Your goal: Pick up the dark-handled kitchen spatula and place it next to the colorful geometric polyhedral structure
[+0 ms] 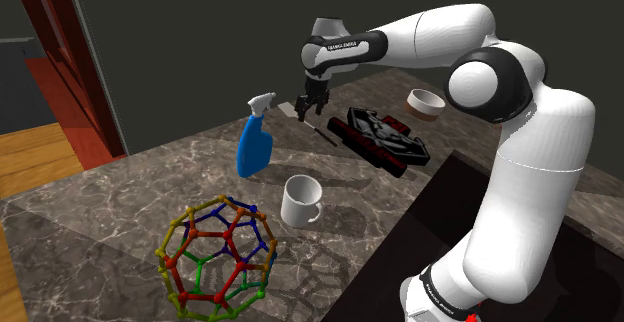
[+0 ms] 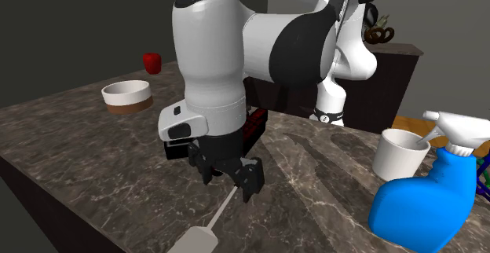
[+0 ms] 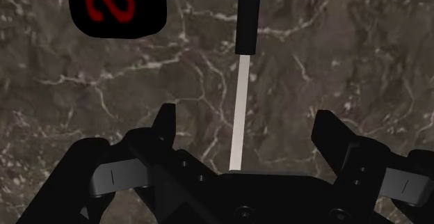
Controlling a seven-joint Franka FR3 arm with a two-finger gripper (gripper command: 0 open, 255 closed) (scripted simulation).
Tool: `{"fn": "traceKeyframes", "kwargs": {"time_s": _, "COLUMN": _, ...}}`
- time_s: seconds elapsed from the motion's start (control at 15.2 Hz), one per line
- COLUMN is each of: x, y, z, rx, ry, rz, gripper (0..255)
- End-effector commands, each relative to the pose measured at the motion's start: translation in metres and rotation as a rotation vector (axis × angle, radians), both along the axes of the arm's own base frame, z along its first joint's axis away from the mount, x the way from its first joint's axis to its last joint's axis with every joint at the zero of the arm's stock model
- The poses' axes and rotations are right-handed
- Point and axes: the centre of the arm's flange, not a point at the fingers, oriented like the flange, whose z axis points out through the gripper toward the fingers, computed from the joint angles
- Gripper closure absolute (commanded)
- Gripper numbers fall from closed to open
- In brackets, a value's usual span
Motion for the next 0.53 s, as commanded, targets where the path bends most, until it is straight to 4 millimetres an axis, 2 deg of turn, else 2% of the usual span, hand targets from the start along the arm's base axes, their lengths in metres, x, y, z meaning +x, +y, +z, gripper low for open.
{"fn": "traceKeyframes", "kwargs": {"time_s": 0.0, "x": -0.0014, "y": 0.0004, "z": -0.0105, "rx": 0.000, "ry": 0.000, "rz": 0.000, "gripper": 0}}
{"fn": "traceKeyframes", "kwargs": {"time_s": 0.07, "x": -0.0020, "y": 0.0004, "z": -0.0188, "rx": 0.000, "ry": 0.000, "rz": 0.000, "gripper": 0}}
{"fn": "traceKeyframes", "kwargs": {"time_s": 0.46, "x": -0.0020, "y": 0.0004, "z": -0.0188, "rx": 0.000, "ry": 0.000, "rz": 0.000, "gripper": 0}}
